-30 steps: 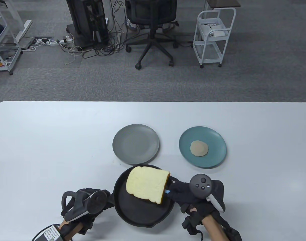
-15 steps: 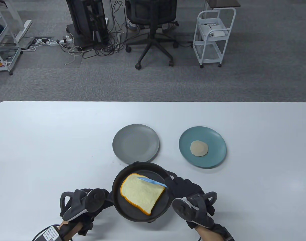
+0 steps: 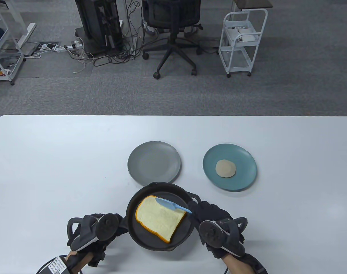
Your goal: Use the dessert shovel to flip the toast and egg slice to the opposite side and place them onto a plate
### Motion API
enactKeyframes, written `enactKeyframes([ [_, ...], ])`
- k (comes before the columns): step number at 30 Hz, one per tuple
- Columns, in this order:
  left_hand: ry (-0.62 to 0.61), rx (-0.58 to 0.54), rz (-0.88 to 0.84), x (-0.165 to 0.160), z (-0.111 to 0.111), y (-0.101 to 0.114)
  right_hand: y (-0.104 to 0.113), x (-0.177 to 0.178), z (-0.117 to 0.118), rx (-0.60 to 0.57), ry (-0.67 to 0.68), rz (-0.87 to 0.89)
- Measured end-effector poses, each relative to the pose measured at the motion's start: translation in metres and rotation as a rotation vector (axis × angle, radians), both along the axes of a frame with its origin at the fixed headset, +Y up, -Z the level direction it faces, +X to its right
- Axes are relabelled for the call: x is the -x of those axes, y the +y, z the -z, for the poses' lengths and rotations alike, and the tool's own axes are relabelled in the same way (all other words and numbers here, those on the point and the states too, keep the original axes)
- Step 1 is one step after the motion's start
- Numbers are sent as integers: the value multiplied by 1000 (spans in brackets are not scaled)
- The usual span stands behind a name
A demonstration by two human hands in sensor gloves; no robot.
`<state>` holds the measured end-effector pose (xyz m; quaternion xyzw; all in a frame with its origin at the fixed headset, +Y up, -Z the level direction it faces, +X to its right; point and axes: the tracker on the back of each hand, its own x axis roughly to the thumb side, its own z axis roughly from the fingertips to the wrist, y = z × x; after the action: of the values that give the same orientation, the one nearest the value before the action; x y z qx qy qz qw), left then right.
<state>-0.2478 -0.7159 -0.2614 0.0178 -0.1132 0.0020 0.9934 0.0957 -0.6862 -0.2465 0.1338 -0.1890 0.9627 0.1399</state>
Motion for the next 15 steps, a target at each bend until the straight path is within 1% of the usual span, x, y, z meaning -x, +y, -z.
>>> enactKeyframes([
  [4,26,-35,18,4,0,4,14,-13,-2,19,-52,73],
  [7,42,-60,24,6,0,6,26,-23,-3,82,-117,73],
  [8,48,-72,27,7,-1,7,30,-26,-3,85,-132,79],
  [10,57,-88,40,7,-1,9,38,-34,-1,222,-157,138],
  [11,63,-93,48,7,-1,9,40,-38,-1,336,-185,153],
  [12,64,-101,52,7,-2,9,42,-40,-2,382,-189,160],
  [13,69,-107,59,6,-2,8,42,-41,-1,392,-187,161],
  [14,72,-110,62,5,-2,9,42,-41,-1,432,-200,154],
  [15,73,-113,66,5,-3,9,43,-40,-3,464,-208,124],
])
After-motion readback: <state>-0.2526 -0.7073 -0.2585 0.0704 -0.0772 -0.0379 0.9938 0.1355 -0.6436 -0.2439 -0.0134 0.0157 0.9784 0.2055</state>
